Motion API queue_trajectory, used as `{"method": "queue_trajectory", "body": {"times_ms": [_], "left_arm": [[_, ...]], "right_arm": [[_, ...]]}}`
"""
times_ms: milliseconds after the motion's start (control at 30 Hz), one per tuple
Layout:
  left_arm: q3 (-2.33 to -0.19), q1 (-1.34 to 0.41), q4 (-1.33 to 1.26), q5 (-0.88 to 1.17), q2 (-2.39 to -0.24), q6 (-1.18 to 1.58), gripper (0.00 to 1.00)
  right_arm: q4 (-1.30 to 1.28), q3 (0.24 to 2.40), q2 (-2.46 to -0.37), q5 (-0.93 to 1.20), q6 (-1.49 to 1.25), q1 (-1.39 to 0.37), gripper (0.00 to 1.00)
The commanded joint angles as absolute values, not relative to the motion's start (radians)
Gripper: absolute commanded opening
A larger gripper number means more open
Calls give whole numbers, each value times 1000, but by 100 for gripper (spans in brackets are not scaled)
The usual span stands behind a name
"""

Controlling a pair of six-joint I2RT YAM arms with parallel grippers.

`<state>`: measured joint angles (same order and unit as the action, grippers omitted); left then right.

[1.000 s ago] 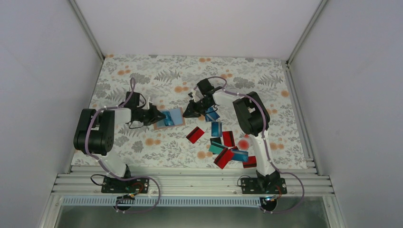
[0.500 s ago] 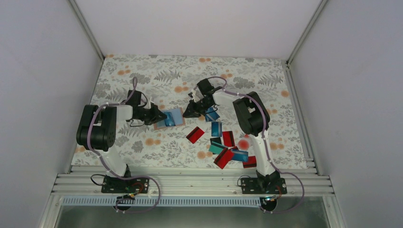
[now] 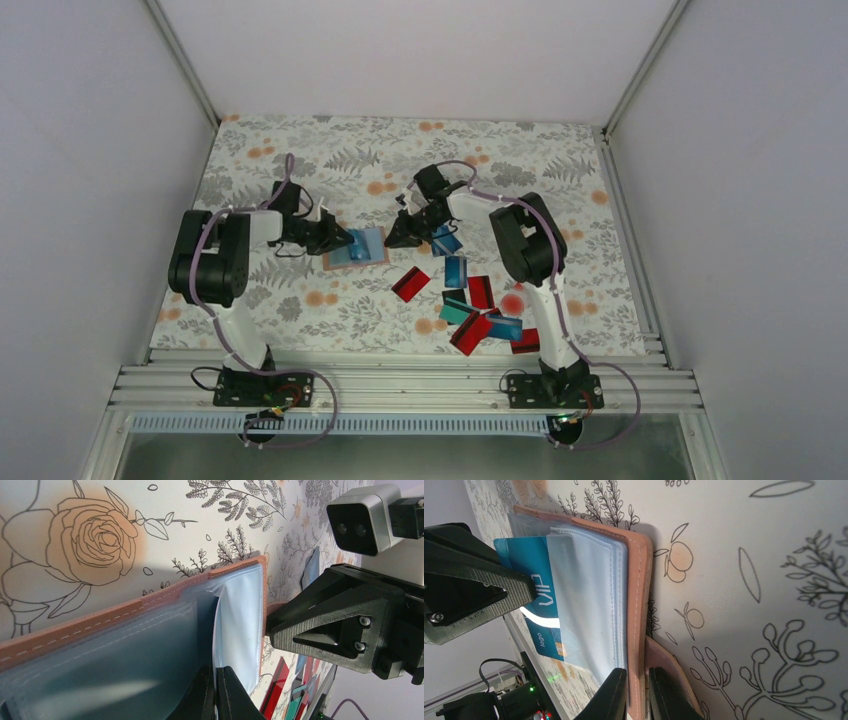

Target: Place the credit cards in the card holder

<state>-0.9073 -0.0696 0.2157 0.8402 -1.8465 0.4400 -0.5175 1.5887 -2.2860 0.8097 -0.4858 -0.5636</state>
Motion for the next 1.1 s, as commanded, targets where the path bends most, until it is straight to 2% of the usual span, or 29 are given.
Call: {"method": "queue_trajectory", "body": {"times_ms": [0,967,1067], "left_arm": [[-929,-72,231,825,-1886,396,2],[-1001,-111,278,862,-1972,365,3],[-1017,-119,295,858,-1976,360,8]], "right_arm": [[-582,1606,-2350,774,-485,-573,12],[-581,1672,-2405,807,-500,-572,12],[-582,1673,-2406,806,-500,-573,11]]}}
